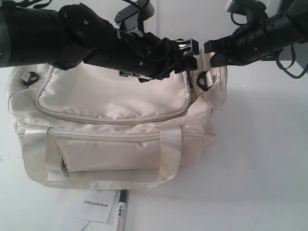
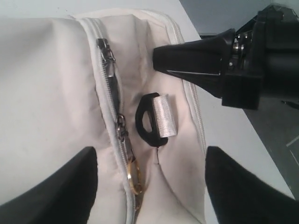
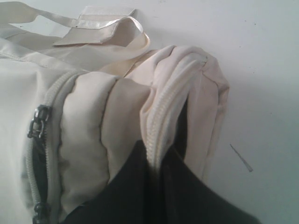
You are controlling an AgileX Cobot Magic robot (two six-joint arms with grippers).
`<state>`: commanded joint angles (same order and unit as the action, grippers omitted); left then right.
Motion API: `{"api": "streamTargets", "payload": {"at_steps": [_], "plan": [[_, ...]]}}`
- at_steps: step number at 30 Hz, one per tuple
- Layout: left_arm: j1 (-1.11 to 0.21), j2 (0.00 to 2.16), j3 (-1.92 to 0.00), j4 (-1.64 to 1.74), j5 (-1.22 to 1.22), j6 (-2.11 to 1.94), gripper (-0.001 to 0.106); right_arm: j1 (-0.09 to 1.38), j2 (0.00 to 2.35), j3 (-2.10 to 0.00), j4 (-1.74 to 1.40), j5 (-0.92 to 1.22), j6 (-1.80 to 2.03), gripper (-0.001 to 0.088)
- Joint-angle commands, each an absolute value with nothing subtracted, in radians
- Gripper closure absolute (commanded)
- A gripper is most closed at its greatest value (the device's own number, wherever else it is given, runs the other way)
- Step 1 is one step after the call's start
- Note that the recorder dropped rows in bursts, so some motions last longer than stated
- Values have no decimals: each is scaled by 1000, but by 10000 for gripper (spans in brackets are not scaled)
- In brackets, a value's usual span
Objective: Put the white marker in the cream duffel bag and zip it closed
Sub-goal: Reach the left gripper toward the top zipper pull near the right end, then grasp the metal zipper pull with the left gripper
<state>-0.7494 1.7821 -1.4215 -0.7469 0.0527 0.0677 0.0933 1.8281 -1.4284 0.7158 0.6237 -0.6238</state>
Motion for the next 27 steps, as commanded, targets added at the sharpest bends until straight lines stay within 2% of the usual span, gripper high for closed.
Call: {"api": "streamTargets", "payload": {"at_steps": [15, 21, 27], "plan": [[-781, 1881, -1453, -747, 21, 38, 374, 93, 1828, -1428, 716, 624, -624, 868], [-784, 1885, -1454, -747, 41, 38, 521, 93, 1828, -1428, 716, 624, -624, 868], [-796, 1895, -1454, -747, 27, 30, 529, 93, 1828, -1428, 716, 624, -624, 868]]}}
